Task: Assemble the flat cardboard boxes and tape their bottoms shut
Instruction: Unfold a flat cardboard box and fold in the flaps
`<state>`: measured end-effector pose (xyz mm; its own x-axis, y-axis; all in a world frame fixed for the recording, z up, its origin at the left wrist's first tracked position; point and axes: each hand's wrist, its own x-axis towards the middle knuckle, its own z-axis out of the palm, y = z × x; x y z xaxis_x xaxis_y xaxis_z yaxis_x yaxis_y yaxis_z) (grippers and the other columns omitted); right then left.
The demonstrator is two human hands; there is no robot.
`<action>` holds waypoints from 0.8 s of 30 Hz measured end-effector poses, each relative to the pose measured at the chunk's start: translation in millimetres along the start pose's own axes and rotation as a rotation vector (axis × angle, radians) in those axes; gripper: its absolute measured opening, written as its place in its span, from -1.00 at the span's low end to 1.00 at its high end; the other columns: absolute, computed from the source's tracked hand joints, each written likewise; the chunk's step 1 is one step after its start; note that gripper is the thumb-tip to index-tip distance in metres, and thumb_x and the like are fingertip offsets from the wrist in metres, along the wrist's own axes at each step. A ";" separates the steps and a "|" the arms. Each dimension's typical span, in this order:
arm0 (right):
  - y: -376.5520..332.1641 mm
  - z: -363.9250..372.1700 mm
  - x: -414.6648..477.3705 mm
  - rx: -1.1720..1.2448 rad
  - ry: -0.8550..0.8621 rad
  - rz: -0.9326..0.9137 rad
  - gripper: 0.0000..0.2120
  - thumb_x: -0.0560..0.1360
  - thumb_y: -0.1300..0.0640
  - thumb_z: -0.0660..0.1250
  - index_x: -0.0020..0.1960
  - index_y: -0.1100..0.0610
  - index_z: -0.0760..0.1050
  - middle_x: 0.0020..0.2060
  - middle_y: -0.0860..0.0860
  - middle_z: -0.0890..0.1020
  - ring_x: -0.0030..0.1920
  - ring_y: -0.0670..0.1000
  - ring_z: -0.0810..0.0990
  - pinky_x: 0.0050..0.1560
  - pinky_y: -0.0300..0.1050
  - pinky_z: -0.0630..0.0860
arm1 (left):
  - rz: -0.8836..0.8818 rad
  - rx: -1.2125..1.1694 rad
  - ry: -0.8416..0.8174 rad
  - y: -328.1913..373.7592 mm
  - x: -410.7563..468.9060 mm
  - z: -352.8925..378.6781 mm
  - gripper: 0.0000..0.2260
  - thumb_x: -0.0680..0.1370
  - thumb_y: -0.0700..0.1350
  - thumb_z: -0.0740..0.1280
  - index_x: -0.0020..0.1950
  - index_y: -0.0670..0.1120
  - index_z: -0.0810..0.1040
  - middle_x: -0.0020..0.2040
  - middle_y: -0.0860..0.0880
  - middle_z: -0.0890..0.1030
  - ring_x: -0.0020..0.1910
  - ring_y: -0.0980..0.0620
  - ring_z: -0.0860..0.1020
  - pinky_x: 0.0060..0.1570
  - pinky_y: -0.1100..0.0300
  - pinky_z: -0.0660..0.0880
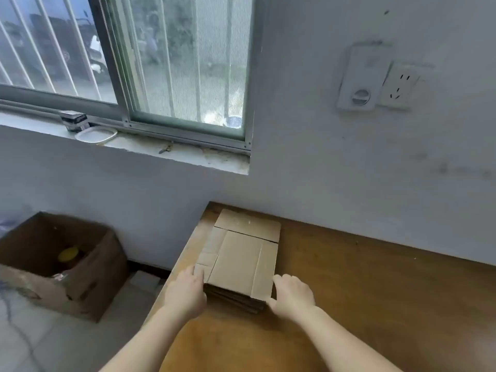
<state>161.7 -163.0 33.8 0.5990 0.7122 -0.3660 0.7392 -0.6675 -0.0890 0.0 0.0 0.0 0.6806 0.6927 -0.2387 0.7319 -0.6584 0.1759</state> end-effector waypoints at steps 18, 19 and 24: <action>-3.0 20.2 24.6 0.942 0.205 0.439 -0.41 0.46 -0.09 0.42 0.40 0.10 0.37 0.26 0.03 0.47 0.19 0.03 0.51 0.09 -0.13 0.48 | -0.369 -0.959 0.076 16.3 36.7 0.4 -0.72 0.63 0.03 0.25 0.13 -0.19 0.50 0.02 -0.14 0.59 -0.12 -0.02 0.51 -0.29 0.12 0.39; -0.5 20.9 21.6 1.017 0.231 0.440 -0.46 0.46 -0.04 0.44 0.36 0.10 0.38 0.23 0.02 0.50 0.15 0.01 0.53 0.04 -0.15 0.51 | -0.370 -1.035 0.072 20.4 34.3 0.5 -0.71 0.64 0.00 0.24 0.17 -0.22 0.48 0.06 -0.17 0.58 -0.11 -0.03 0.50 -0.29 0.13 0.38; 20.1 15.0 -11.9 1.288 0.384 0.429 -0.70 0.53 0.11 0.37 0.18 0.02 0.33 -0.04 -0.12 0.53 -0.07 -0.10 0.54 -0.27 -0.32 0.42 | -0.343 -1.224 0.114 50.0 7.5 3.8 -0.63 0.62 -0.02 0.28 0.36 -0.19 0.40 0.24 -0.12 0.53 0.17 -0.11 0.50 0.08 -0.02 0.50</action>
<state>164.9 -188.1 22.5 0.9024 0.2800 -0.3276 -0.1899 -0.4239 -0.8856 41.6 -28.8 3.4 0.4058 0.8340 -0.3738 0.3834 0.2159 0.8980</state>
